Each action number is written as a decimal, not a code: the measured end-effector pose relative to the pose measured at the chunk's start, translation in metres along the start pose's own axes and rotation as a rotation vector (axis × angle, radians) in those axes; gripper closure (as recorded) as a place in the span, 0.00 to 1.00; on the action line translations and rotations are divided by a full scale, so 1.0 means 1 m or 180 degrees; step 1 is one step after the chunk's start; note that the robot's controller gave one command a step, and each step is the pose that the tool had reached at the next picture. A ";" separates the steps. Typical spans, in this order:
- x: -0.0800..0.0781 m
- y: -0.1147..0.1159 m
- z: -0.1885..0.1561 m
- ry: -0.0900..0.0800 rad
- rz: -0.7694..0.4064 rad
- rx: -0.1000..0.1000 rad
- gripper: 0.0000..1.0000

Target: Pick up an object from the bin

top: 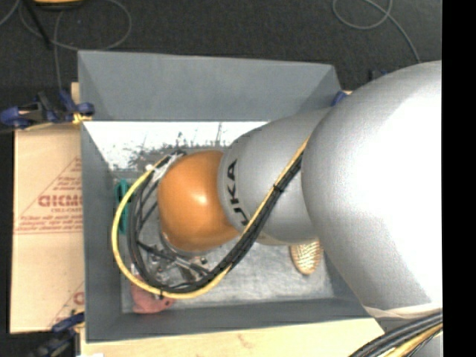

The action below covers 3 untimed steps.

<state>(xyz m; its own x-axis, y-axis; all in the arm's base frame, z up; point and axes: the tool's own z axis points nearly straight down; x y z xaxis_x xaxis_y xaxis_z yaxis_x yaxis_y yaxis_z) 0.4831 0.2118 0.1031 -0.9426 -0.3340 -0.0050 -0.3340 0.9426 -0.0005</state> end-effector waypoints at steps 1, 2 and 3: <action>0.000 0.000 0.000 0.0000 0.0005 -0.0003 1.00; 0.001 -0.008 -0.051 0.0021 0.0018 0.0002 1.00; -0.001 -0.009 -0.089 -0.0003 0.0036 0.0002 1.00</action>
Offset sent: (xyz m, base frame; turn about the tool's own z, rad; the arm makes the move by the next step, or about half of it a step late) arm 0.0012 -0.0075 0.0604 0.0030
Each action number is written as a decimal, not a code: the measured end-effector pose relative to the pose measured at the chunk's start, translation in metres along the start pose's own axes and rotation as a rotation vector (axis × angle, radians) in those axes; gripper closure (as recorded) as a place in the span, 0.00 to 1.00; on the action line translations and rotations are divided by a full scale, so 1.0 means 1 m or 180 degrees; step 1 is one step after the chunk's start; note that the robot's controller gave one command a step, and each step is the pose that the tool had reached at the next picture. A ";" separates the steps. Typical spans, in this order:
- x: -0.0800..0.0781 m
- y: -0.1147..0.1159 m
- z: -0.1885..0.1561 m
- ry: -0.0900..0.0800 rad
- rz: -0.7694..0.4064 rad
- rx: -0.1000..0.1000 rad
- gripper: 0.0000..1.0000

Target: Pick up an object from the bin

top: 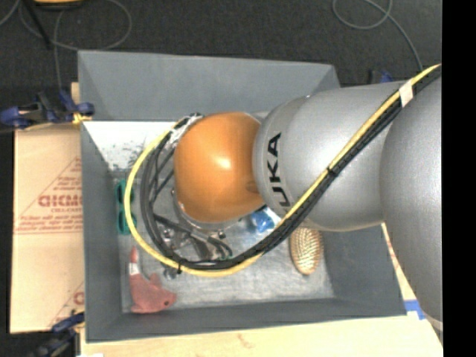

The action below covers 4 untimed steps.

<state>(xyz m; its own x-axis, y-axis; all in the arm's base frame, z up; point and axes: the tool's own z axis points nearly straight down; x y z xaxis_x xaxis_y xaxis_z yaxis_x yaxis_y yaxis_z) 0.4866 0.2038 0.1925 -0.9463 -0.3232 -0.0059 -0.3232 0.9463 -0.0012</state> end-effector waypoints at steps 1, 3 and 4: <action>0.000 -0.002 -0.006 0.0001 -0.0076 -0.0001 1.00; -0.040 0.007 0.055 0.0006 0.0446 -0.0001 0.00; -0.040 0.007 0.053 0.0004 0.0453 -0.0004 0.00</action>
Offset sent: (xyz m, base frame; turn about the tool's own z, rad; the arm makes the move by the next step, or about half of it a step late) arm 0.0084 -0.0211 -0.0144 0.2756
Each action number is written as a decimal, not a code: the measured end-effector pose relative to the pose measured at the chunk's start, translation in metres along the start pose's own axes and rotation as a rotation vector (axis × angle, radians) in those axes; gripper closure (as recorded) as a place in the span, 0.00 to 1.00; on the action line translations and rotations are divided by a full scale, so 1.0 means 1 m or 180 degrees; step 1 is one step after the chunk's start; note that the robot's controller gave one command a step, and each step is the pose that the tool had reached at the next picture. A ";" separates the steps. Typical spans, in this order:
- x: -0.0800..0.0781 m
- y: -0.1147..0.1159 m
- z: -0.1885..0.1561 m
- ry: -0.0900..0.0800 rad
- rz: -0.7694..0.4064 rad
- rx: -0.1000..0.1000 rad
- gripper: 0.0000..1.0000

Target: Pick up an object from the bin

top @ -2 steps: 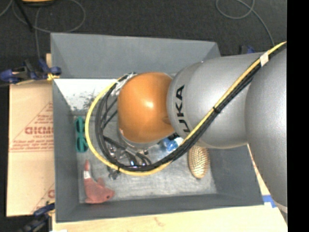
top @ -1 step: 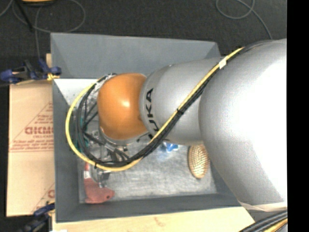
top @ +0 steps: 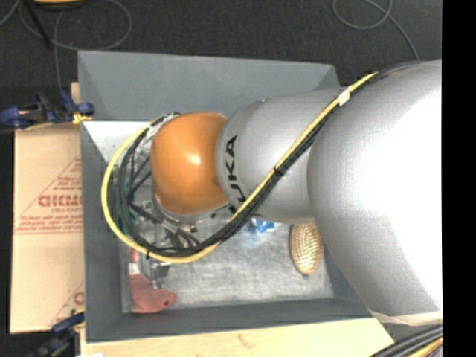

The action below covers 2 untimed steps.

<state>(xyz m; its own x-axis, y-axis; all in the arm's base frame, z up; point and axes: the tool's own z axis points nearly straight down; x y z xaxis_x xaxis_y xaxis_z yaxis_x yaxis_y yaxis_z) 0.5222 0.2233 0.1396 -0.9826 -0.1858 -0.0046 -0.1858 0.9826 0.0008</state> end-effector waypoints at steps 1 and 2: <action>0.018 0.000 0.065 0.0040 0.0392 -0.0005 1.00; 0.018 0.000 0.065 0.0040 0.0393 -0.0006 1.00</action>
Offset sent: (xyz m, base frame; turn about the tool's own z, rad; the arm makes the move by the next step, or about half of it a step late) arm 0.0000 0.0000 0.0000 0.0000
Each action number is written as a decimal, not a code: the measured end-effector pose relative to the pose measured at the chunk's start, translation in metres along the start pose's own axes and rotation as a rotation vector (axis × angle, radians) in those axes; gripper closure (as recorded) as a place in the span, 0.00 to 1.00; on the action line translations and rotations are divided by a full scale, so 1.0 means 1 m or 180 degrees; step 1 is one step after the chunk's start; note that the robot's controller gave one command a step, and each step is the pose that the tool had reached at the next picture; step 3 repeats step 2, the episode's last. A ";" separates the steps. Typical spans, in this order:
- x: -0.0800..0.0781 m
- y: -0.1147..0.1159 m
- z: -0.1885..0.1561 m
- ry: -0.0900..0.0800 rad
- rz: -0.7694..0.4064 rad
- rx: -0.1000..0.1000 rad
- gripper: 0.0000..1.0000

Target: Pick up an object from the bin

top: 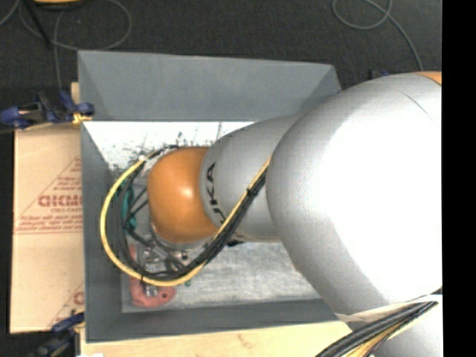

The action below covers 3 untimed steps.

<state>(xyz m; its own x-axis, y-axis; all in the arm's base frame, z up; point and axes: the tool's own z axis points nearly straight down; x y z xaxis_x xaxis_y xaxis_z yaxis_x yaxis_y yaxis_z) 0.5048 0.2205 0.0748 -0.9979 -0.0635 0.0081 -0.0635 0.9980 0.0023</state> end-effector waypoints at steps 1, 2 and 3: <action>0.009 -0.011 -0.003 -0.0060 0.0109 -0.0034 1.00; 0.009 -0.016 -0.003 -0.0081 -0.0360 -0.0032 1.00; 0.009 -0.016 -0.003 -0.0081 -0.0360 -0.0032 1.00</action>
Offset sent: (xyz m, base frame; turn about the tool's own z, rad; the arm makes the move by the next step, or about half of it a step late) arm -0.0106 -0.0271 -0.0048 -0.2460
